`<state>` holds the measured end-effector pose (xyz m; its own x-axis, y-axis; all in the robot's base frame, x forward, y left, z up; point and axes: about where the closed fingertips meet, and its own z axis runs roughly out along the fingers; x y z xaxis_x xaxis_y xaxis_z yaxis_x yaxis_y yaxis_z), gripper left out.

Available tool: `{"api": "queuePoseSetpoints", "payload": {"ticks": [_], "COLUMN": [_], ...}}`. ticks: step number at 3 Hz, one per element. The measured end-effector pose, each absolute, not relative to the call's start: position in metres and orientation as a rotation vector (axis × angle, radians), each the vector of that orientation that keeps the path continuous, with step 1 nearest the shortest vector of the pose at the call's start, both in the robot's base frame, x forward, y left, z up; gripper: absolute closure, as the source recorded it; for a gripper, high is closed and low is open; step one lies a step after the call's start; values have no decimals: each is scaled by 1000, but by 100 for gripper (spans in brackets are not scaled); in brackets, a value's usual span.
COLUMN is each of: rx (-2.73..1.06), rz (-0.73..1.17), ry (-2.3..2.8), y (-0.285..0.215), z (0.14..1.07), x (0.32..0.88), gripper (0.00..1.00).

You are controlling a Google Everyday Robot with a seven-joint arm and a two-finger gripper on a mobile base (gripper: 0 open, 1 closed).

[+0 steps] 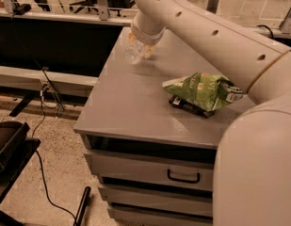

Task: Pick water bottle

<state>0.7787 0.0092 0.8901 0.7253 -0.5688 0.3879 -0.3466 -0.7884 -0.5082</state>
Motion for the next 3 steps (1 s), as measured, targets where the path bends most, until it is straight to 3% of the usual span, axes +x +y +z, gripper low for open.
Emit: {"api": "queuePoseSetpoints", "payload": {"ticks": [1,3], "rx": [-2399,-2287], "rz": [-725,-658], "ry": [710,718], "y": [6,2], "z": [918,938], "x": [773,768], "gripper": [100,100]}}
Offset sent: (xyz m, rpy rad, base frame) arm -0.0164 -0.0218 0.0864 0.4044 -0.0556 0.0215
